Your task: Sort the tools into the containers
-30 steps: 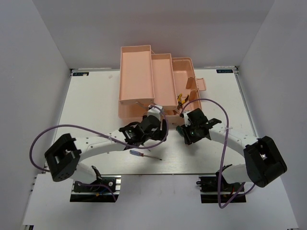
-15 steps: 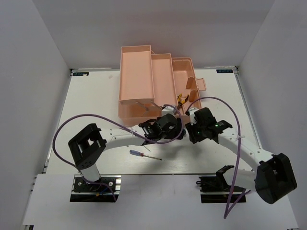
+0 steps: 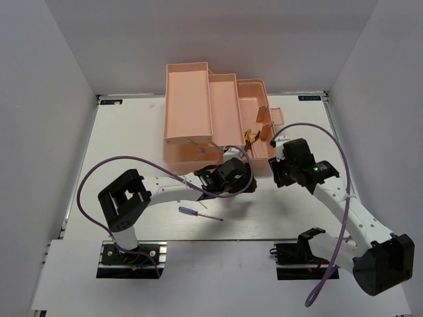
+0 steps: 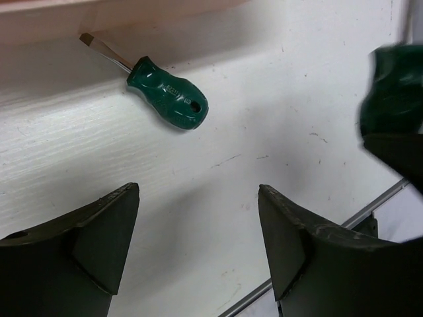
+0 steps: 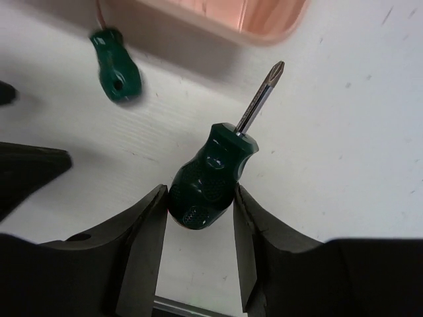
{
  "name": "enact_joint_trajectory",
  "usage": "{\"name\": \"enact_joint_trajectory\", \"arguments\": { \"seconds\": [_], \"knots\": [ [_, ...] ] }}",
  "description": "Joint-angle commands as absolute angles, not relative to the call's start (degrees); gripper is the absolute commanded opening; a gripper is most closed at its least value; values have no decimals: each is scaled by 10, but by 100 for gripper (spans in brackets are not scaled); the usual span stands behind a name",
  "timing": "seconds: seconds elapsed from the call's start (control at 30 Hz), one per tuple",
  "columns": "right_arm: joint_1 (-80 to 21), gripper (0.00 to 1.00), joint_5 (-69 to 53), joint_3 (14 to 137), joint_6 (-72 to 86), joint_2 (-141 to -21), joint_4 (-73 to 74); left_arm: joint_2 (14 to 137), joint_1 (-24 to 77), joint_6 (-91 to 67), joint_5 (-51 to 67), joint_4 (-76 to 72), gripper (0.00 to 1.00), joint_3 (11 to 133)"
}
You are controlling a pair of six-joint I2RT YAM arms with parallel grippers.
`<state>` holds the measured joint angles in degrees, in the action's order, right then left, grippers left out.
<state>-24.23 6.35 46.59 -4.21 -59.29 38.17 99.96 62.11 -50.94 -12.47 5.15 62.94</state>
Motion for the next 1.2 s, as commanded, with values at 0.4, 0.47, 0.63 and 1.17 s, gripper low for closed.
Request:
{"name": "enact_joint_trajectory", "arguments": {
  "seconds": [0.4,0.47,0.63,1.17],
  "knots": [
    [-233,7,-177,719,10,-730,271,986,625,-560,-110,12,83,591],
    [-235,7,-205,734,34,-770,242,992,625,-568,-110,24,83,603],
    [-234,7,-289,787,57,-852,210,992,625,-574,-115,11,83,592],
    [-228,69,-272,804,55,-884,191,1034,625,-598,-137,1,83,625]
  ]
}}
